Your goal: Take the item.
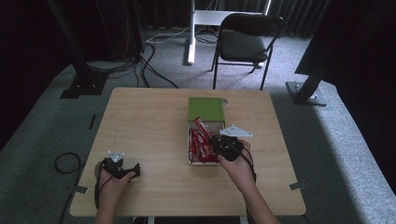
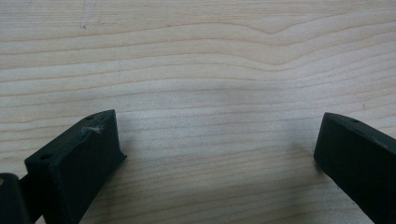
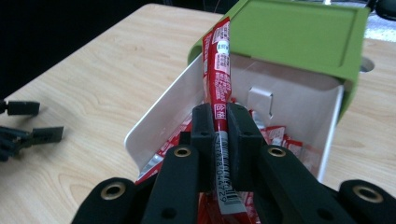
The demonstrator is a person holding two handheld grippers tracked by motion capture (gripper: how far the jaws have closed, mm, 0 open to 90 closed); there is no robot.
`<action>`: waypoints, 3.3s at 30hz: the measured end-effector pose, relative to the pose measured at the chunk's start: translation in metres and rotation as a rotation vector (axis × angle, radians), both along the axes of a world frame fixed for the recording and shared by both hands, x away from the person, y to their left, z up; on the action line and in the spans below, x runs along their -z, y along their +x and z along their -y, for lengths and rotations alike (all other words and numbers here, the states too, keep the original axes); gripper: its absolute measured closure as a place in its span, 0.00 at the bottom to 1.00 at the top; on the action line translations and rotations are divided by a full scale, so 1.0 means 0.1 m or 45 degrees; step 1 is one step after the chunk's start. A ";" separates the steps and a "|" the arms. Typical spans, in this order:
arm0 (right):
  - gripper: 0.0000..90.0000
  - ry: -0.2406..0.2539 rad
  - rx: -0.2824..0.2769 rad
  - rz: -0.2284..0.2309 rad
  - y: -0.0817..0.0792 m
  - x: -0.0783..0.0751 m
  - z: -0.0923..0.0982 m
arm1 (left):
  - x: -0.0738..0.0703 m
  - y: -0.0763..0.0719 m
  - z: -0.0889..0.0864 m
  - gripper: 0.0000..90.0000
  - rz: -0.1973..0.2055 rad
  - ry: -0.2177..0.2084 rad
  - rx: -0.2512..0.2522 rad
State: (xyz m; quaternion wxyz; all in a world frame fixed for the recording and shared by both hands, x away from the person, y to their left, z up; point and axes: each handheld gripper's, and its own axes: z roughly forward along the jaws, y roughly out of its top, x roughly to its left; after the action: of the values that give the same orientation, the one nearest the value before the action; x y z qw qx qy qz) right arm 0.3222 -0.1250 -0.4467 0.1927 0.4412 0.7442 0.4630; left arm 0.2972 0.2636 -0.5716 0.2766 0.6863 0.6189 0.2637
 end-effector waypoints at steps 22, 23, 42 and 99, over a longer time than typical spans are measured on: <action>0.92 0.034 0.157 0.044 0.09 -0.09 0.48 | 0.00 0.00 0.00 0.01 -0.002 0.002 0.001; 0.92 0.033 0.165 0.045 0.09 -0.09 0.51 | 0.00 0.00 0.00 0.01 -0.004 0.006 0.005; 0.92 0.063 0.382 0.057 0.05 -0.02 1.15 | 0.00 0.00 0.00 0.01 -0.003 0.003 0.003; 0.91 0.041 0.749 -0.113 -0.03 0.99 2.11 | 0.00 0.00 0.00 0.01 -0.003 0.002 0.002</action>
State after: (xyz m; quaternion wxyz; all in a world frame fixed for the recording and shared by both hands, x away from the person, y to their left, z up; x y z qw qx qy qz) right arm 0.3189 -0.3355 -0.5454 0.2790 0.6608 0.5844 0.3794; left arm 0.2970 0.2637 -0.5714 0.2755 0.6874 0.6183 0.2631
